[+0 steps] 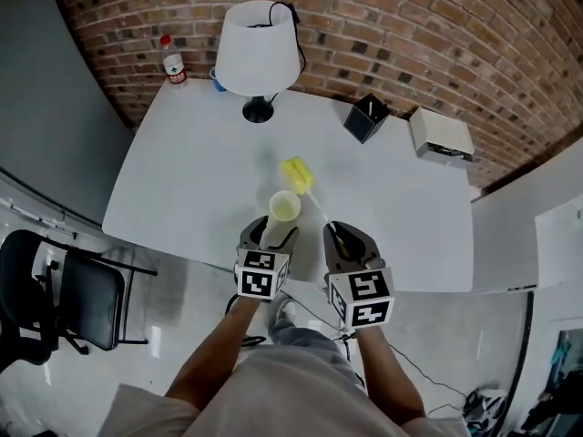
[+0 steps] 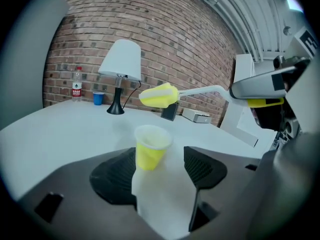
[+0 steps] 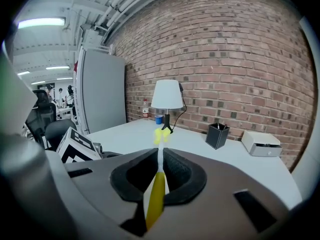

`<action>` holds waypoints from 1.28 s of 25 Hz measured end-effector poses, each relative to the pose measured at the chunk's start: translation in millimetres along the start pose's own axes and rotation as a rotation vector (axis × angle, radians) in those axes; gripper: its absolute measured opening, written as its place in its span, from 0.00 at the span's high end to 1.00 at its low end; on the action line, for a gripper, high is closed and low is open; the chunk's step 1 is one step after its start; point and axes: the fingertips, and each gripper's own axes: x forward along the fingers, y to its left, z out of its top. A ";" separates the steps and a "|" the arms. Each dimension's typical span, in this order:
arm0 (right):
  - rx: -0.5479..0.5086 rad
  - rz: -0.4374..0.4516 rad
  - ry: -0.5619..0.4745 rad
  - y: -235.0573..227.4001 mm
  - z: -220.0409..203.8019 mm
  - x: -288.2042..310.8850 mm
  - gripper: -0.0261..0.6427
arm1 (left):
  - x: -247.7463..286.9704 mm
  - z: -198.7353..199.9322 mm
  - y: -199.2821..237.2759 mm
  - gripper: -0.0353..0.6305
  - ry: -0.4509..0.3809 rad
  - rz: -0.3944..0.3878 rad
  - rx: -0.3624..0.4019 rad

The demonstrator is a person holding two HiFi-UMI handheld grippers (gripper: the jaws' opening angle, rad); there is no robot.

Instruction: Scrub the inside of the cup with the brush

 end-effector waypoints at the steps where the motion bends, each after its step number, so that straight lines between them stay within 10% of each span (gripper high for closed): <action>1: -0.002 0.009 0.002 -2.6 -0.1 3.2 0.92 | 3.8 -1.1 0.5 0.51 0.007 0.005 -0.001; 32: -0.051 0.220 -0.003 -52.5 1.9 33.1 0.92 | 50.9 7.5 19.5 0.49 0.125 0.173 0.081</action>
